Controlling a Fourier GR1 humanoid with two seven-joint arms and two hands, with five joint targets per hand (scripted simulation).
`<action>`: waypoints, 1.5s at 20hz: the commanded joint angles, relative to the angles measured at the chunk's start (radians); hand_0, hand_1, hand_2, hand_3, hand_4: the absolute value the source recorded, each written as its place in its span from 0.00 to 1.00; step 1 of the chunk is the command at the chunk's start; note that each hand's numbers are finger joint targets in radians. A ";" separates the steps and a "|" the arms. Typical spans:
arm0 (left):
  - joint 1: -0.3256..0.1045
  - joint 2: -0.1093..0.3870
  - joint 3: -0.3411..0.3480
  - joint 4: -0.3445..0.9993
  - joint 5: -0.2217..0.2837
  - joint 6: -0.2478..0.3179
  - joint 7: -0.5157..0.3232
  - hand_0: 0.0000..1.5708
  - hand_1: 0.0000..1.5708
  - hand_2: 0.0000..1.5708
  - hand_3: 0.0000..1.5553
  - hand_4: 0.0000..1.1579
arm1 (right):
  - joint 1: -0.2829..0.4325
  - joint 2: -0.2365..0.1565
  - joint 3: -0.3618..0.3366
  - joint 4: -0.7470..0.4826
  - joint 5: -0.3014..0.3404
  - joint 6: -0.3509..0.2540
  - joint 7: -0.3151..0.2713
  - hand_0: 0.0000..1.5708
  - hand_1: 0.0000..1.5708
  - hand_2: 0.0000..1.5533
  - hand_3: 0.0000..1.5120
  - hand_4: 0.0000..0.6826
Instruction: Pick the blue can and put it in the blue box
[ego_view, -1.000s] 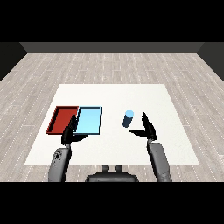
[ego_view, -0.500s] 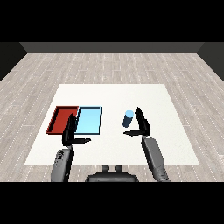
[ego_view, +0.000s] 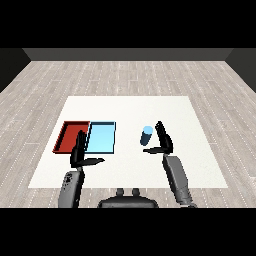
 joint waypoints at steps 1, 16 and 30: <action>-0.040 0.012 0.025 0.046 0.009 -0.003 -0.010 0.00 0.00 0.00 0.00 0.00 | 0.047 0.025 0.034 -0.075 0.003 -0.037 0.033 0.00 0.00 0.00 0.00 0.00; 0.009 -0.001 0.003 0.032 -0.019 0.003 -0.029 0.00 0.00 0.00 0.00 0.00 | -0.126 -0.005 -0.071 0.221 -0.032 -0.030 0.015 0.00 0.00 0.00 0.00 0.00; -0.055 0.016 0.032 0.059 -0.009 0.000 -0.023 0.00 0.00 0.00 0.00 0.00 | -0.347 0.016 -0.139 0.538 -0.061 -0.079 -0.037 0.00 0.00 0.00 0.00 0.00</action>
